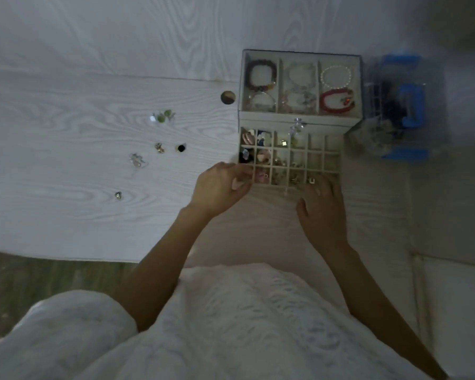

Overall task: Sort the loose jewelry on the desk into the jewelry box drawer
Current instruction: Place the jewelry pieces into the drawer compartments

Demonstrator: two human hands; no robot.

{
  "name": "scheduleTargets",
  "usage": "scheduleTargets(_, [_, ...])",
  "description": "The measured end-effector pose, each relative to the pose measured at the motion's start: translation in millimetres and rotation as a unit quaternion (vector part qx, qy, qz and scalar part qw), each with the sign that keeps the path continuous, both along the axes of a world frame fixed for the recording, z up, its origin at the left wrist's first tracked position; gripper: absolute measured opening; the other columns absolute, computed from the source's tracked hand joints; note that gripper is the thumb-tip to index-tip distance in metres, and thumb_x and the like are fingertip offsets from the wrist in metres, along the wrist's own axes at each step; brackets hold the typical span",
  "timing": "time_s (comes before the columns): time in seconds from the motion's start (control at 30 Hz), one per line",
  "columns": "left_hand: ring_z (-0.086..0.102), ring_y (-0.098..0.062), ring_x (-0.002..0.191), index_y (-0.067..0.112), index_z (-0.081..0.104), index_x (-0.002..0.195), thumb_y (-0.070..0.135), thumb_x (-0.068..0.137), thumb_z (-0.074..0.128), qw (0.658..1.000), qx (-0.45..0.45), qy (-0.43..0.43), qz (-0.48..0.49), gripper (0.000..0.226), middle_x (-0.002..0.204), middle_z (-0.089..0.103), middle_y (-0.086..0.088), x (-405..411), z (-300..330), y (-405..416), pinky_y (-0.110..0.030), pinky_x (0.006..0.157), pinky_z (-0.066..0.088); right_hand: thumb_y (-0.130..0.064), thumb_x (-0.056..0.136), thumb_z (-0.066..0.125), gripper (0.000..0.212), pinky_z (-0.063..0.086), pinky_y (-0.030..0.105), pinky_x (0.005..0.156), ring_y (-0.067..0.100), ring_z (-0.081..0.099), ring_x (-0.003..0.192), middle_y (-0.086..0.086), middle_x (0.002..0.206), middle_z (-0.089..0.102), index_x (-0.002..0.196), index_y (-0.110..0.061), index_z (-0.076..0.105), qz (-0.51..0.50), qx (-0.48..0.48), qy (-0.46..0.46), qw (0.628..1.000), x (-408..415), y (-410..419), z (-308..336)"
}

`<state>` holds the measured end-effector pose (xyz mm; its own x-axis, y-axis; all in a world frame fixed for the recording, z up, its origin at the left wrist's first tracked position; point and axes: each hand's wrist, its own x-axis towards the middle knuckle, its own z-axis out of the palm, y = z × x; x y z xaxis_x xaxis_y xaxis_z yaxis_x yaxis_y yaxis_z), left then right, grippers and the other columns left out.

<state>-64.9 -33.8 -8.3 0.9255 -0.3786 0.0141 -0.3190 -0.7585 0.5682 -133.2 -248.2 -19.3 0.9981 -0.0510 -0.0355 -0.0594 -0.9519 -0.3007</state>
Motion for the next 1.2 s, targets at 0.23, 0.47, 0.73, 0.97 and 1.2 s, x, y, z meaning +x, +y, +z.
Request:
scheduleTargets(0.23, [0.062,-0.026,0.089,0.018,0.068,0.103,0.025,0.085,0.057,0.949,-0.024,0.015,0.314,0.022,0.1,0.069,-0.006,-50,-34,142,-0.037,0.075,0.051,-0.008,0.08,0.049,0.022,0.046,0.039,0.087,0.03,0.055,0.098,0.01,0.098,0.066,0.092,-0.007,0.068,0.223,0.097,0.049,0.969,22,103,2])
scheduleTargets(0.47, [0.058,-0.03,0.095,0.014,0.06,0.119,0.019,0.086,0.06,0.888,-0.018,0.073,0.454,0.033,0.113,0.058,-0.014,-51,-53,199,-0.035,0.081,0.046,-0.007,0.092,0.048,0.027,0.047,0.036,0.081,0.025,0.053,0.106,0.007,0.116,0.061,0.116,-0.011,0.06,0.357,0.056,0.142,0.922,79,193,-3])
scheduleTargets(0.73, [0.057,-0.014,0.078,0.017,0.067,0.097,0.016,0.08,0.065,0.878,-0.074,0.098,0.462,0.017,0.092,0.062,-0.003,-38,-56,215,-0.015,0.074,0.037,-0.007,0.09,0.053,0.031,0.048,0.034,0.077,0.026,0.051,0.107,0.011,0.119,0.053,0.121,-0.011,0.055,0.379,0.056,0.108,0.917,149,272,-16])
scheduleTargets(0.97, [0.055,-0.01,0.075,0.017,0.068,0.094,0.018,0.083,0.064,0.892,-0.072,0.095,0.437,0.012,0.088,0.065,0.0,-38,-57,219,-0.015,0.071,0.036,-0.006,0.089,0.054,0.036,0.049,0.041,0.087,0.028,0.042,0.115,0.01,0.125,0.049,0.124,-0.012,0.056,0.416,0.03,0.117,0.901,169,302,-30])
scheduleTargets(1.2, [0.059,-0.015,0.078,0.015,0.07,0.095,0.016,0.083,0.063,0.909,-0.077,0.091,0.399,0.014,0.089,0.067,-0.004,-32,-54,206,-0.021,0.071,0.04,-0.007,0.088,0.057,0.024,0.049,0.039,0.084,0.026,0.049,0.104,0.01,0.113,0.055,0.112,-0.008,0.061,0.41,0.033,0.092,0.907,162,293,-36])
